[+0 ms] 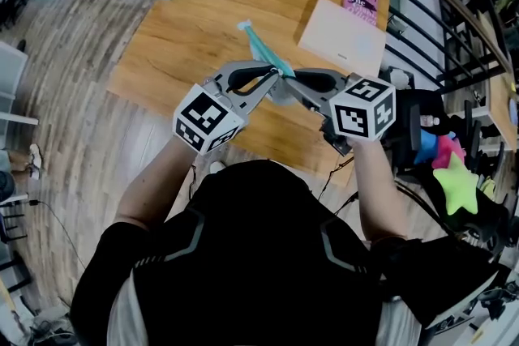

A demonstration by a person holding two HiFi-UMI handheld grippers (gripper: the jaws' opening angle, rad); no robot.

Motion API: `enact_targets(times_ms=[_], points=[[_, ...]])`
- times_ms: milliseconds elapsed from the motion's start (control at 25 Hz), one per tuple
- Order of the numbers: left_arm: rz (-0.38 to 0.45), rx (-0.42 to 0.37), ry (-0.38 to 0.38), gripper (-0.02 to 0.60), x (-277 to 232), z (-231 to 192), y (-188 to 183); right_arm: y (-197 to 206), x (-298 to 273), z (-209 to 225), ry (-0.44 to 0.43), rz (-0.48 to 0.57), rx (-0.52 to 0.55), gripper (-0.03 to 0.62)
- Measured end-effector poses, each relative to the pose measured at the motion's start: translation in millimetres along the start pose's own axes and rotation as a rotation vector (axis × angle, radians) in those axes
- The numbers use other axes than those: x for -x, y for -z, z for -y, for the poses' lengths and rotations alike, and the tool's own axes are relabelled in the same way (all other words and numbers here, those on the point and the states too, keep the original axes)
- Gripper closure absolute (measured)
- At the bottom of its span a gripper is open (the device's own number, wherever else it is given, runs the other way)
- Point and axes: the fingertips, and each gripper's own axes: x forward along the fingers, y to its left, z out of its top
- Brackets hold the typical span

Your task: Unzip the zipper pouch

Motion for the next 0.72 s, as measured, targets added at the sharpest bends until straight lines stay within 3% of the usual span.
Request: enact_targets(times_ms=[320,440,600,720], points=[[-0.015,0.019,-0.004,0.546,1,0,0,1,-2,2,-0.016,-0.003,0.038,0.539],[-0.023,0.042,-0.034,0.549,3,-5,0,1,-2,1,-0.015,-0.014,0.061,0.539],[-0.048,-0.01,-0.068,0.548,7,-11,-1,2,-2,0,-0.03,-0.017,0.069,0.54],[-0.049,0.007,-0.096,0.548,11,-20,-1,2,-3,0,-0.032,-0.02,0.072,0.54]])
